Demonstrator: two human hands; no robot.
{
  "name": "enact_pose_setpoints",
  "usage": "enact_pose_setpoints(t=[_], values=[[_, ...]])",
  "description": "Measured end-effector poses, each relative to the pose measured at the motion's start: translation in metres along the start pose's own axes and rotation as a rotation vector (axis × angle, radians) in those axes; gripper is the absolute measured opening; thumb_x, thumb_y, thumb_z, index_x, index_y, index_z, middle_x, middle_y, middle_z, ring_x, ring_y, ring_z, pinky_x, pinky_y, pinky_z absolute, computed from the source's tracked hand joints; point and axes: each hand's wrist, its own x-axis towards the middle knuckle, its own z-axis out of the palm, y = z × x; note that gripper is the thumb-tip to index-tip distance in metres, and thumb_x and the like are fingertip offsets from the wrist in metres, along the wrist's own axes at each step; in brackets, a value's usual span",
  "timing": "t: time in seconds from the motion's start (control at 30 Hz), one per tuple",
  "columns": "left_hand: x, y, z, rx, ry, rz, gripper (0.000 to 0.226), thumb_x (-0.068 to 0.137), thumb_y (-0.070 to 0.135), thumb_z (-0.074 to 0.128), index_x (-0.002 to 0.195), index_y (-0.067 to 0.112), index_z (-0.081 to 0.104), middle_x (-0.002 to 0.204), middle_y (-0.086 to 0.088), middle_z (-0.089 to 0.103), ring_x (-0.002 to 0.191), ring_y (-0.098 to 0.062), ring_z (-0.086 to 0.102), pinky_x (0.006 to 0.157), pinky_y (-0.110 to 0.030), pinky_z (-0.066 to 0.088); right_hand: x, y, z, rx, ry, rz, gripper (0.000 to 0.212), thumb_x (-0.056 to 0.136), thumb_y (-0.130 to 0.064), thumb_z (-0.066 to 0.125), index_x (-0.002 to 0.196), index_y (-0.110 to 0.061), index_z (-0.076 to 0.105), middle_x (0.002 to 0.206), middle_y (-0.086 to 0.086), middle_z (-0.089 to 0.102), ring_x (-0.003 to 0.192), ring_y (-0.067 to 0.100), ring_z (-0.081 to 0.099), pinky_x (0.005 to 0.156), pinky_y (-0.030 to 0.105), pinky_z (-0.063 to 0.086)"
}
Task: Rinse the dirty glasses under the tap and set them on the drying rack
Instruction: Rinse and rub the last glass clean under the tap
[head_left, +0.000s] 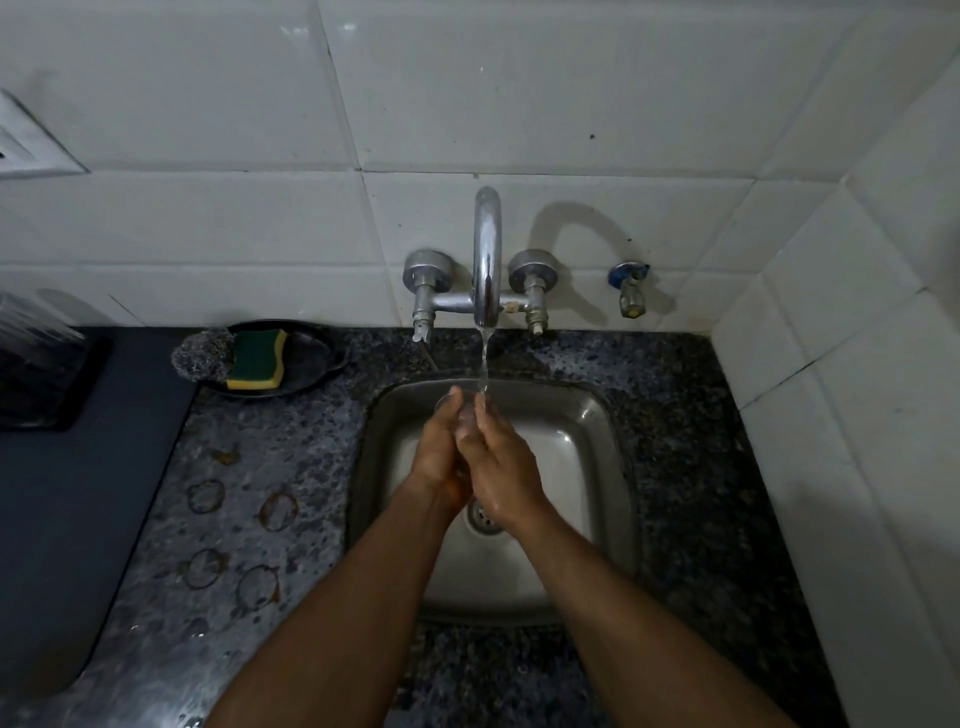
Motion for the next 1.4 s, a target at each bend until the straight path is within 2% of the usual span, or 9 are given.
enact_pose_setpoints(t=[0.2, 0.4, 0.53, 0.63, 0.77, 0.93, 1.07, 1.23, 1.4], values=[[-0.004, -0.004, 0.002, 0.0, -0.105, -0.074, 0.059, 0.104, 0.055, 0.042, 0.091, 0.008, 0.074, 0.081, -0.015, 0.061, 0.05, -0.024, 0.052, 0.038, -0.024, 0.039, 0.032, -0.015, -0.019, 0.172, 0.101, 0.324, 0.035, 0.109, -0.041, 0.043, 0.108, -0.023, 0.073, 0.095, 0.011, 0.078, 0.074, 0.029, 0.076, 0.063, 0.045, 0.063], [0.006, 0.007, 0.011, -0.199, 0.077, -0.137, 0.063, 0.108, 0.049, 0.036, 0.094, 0.002, 0.075, 0.086, -0.017, 0.074, 0.082, -0.028, 0.073, 0.084, -0.04, 0.053, 0.006, -0.007, -0.014, 0.154, -0.012, -0.032, 0.042, 0.102, -0.026, 0.062, 0.144, -0.018, 0.06, 0.131, -0.002, 0.068, 0.114, 0.008, 0.065, 0.101, 0.029, 0.053], [0.01, 0.016, 0.028, -0.054, 0.24, -0.301, 0.062, 0.11, 0.046, 0.025, 0.094, -0.002, 0.06, 0.087, -0.023, 0.063, 0.079, -0.033, 0.057, 0.077, -0.041, 0.044, 0.012, -0.001, -0.024, 0.333, 0.115, 0.127, 0.029, 0.102, -0.022, 0.067, 0.131, -0.02, 0.071, 0.1, 0.002, 0.076, 0.067, 0.005, 0.066, 0.053, 0.021, 0.051], [0.01, 0.017, 0.039, -0.059, 0.258, -0.295, 0.056, 0.112, 0.038, 0.023, 0.092, 0.0, 0.058, 0.086, -0.021, 0.061, 0.079, -0.031, 0.057, 0.072, -0.038, 0.044, 0.025, -0.008, -0.026, 0.304, 0.255, 0.181, 0.022, 0.105, -0.029, 0.063, 0.108, -0.015, 0.079, 0.074, 0.002, 0.074, 0.053, 0.007, 0.058, 0.046, 0.022, 0.044], [0.013, 0.017, 0.043, -0.118, 0.221, -0.273, 0.05, 0.111, 0.036, 0.033, 0.092, 0.0, 0.061, 0.078, -0.02, 0.066, 0.088, -0.03, 0.064, 0.075, -0.04, 0.048, 0.014, -0.007, -0.033, 0.197, 0.15, 0.008, 0.045, 0.095, -0.024, 0.077, 0.138, -0.018, 0.067, 0.116, -0.002, 0.077, 0.093, 0.001, 0.072, 0.08, 0.021, 0.059], [0.004, 0.005, 0.013, -0.054, -0.039, -0.255, 0.058, 0.106, 0.057, 0.033, 0.099, 0.009, 0.066, 0.081, -0.015, 0.069, 0.059, -0.027, 0.065, 0.049, -0.031, 0.05, -0.006, -0.008, -0.05, 0.401, 0.094, 0.045, 0.03, 0.101, -0.012, 0.068, 0.129, -0.02, 0.072, 0.098, 0.005, 0.08, 0.058, 0.021, 0.071, 0.056, 0.033, 0.06], [-0.007, 0.009, -0.009, -0.024, -0.205, -0.197, 0.063, 0.107, 0.056, 0.032, 0.118, 0.008, 0.072, 0.105, -0.018, 0.073, 0.088, -0.029, 0.073, 0.069, -0.043, 0.063, -0.016, -0.007, -0.06, 0.289, -0.006, -0.089, 0.032, 0.088, -0.007, 0.082, 0.108, -0.03, 0.078, 0.146, -0.021, 0.058, 0.093, 0.019, 0.077, 0.064, 0.03, 0.062], [-0.011, 0.018, -0.006, 0.023, -0.184, -0.095, 0.057, 0.105, 0.052, 0.046, 0.126, 0.005, 0.072, 0.12, -0.019, 0.071, 0.101, -0.032, 0.07, 0.088, -0.045, 0.059, -0.023, -0.019, -0.044, -0.165, 0.051, -0.328, 0.094, 0.075, -0.018, 0.092, 0.152, -0.038, 0.041, 0.15, -0.022, 0.048, 0.103, 0.001, 0.065, 0.079, 0.022, 0.06], [-0.01, 0.037, -0.01, 0.047, -0.189, -0.084, 0.06, 0.099, 0.058, 0.051, 0.123, 0.006, 0.07, 0.099, -0.01, 0.068, 0.084, -0.024, 0.067, 0.077, -0.038, 0.056, -0.028, -0.02, -0.041, -0.409, -0.052, -0.647, 0.039, 0.08, -0.027, 0.085, 0.113, -0.03, 0.064, 0.161, -0.024, 0.04, 0.1, 0.002, 0.07, 0.083, 0.023, 0.059]])
